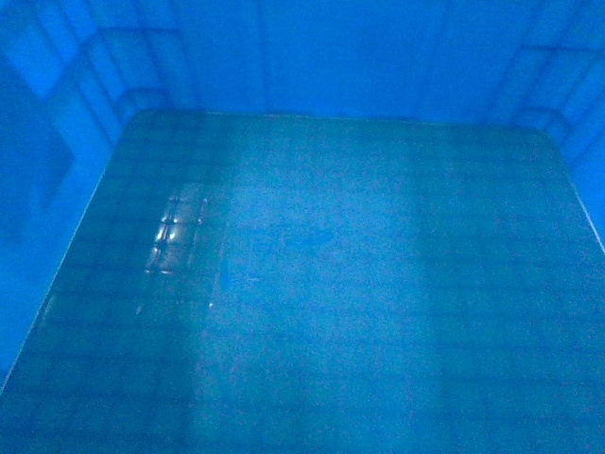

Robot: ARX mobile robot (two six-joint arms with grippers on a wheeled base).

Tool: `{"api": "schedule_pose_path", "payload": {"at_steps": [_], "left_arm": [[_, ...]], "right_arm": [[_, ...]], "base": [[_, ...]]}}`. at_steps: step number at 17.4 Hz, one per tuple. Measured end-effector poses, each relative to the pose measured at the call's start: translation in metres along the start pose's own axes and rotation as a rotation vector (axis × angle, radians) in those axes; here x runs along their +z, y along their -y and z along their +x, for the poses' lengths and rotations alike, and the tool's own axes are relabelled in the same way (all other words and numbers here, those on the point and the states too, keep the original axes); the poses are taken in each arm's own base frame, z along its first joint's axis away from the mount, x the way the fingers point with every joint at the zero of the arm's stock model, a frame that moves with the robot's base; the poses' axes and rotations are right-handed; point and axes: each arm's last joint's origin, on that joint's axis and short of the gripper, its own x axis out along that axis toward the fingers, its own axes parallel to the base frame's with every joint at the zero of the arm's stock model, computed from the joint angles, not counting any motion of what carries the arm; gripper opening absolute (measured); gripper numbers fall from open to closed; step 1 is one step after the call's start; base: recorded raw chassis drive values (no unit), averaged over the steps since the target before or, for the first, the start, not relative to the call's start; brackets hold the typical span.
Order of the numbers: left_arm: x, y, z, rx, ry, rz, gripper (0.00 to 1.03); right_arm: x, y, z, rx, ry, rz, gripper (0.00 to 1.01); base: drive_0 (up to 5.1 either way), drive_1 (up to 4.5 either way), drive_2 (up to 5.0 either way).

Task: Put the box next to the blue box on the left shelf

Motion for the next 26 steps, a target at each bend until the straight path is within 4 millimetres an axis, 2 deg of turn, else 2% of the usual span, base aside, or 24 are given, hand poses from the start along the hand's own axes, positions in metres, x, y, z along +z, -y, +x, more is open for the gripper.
{"api": "schedule_pose_path", "payload": {"at_steps": [26], "left_arm": [[0.0001,-0.0001,-0.0002,0.001,0.001,-0.001,0.2]], "right_arm": [[0.0003,-0.0001,0.0001,0.003,0.002,0.001,0.09]], "base": [[0.0,4.06,-4.0]]}}
